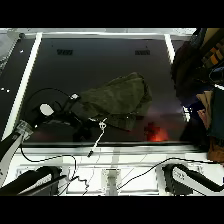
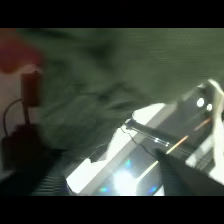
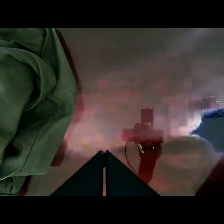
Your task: Fold the clothes and pants, and hang the long-sleeved shirts on hangers.
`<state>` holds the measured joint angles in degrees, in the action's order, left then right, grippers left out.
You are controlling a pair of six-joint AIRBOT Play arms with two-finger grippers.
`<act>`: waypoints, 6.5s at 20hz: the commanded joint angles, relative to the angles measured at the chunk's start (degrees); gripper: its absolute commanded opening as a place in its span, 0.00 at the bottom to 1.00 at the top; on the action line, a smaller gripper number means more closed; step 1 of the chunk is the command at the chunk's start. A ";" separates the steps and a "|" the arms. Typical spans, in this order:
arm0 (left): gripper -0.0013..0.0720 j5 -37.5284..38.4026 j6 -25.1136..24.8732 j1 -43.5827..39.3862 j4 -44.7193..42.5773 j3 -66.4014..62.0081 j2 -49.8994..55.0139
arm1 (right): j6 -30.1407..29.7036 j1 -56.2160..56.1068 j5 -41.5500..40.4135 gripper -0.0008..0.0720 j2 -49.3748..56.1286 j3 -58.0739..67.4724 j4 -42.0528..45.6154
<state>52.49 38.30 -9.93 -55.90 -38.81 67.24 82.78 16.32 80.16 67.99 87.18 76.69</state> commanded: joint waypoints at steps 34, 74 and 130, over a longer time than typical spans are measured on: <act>0.08 24.39 26.67 28.24 -10.14 -10.32 -36.39 | -31.71 -7.23 -4.22 0.03 1.66 -34.01 -38.51; 0.08 4.92 14.82 28.24 -27.93 3.93 -19.34 | -24.22 -74.49 -55.10 0.14 39.93 4.48 -15.37; 0.08 32.79 45.38 29.94 -31.32 -66.31 16.11 | -2.25 -0.09 0.22 0.03 13.94 22.12 13.81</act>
<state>62.22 82.63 17.58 -68.47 -104.99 82.50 80.31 15.79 67.66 81.95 111.77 89.54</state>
